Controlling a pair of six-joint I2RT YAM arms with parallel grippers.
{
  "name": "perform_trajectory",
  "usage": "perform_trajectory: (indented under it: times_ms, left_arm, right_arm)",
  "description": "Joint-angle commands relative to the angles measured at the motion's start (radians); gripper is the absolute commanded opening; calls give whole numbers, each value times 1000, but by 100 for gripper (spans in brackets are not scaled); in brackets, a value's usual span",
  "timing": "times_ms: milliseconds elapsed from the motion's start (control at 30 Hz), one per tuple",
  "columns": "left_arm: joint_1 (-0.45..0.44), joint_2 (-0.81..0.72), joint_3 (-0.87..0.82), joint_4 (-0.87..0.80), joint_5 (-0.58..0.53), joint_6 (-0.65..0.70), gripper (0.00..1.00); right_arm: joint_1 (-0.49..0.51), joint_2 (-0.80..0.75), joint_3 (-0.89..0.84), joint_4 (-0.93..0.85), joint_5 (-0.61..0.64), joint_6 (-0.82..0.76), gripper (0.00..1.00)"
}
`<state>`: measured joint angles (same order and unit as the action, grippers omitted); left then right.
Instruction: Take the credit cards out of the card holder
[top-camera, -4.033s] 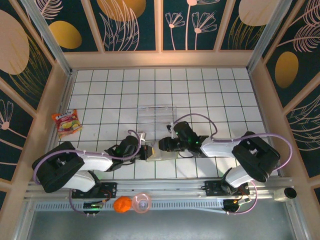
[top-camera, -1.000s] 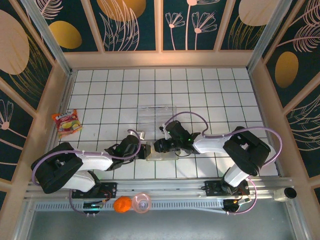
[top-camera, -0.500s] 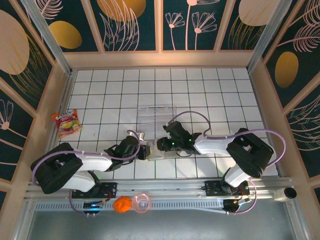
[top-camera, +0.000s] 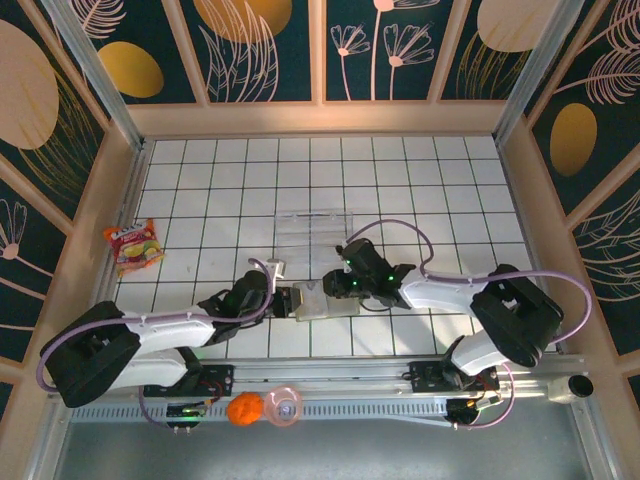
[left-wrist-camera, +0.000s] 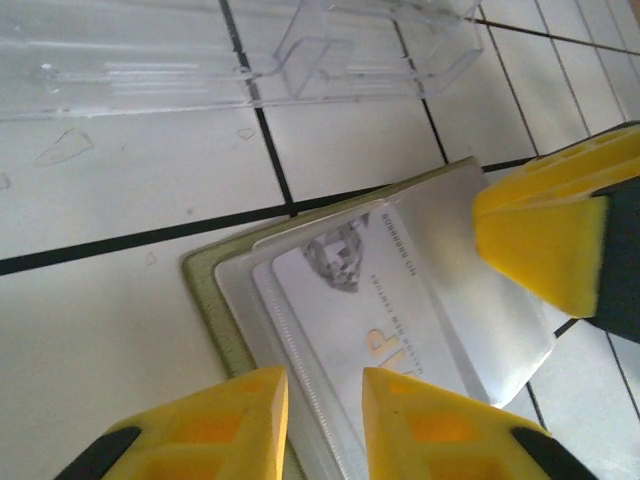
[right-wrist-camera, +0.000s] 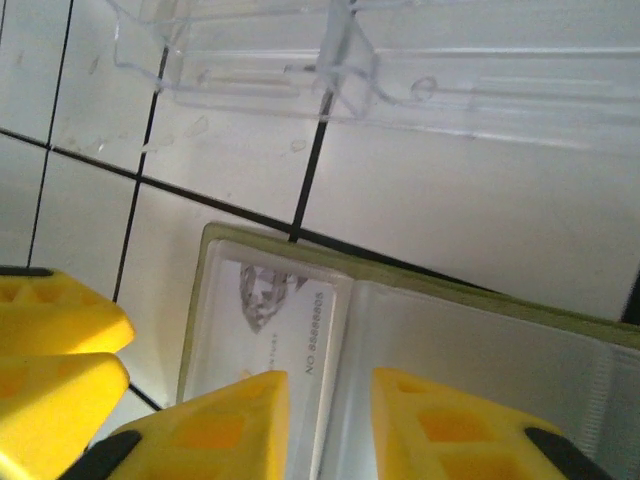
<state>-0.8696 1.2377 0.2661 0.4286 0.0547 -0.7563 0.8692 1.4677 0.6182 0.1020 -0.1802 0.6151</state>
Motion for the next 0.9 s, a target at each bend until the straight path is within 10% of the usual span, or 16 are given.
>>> perform_trajectory:
  times_ms: [0,867]
  left_arm:
    - [6,35,47,-8,33,31,27]
    - [5,227,58,36,73,-3,16]
  right_arm:
    - [-14,35,-19,59,-107,14,26]
    - [-53,10,-88,71,-260,9,25]
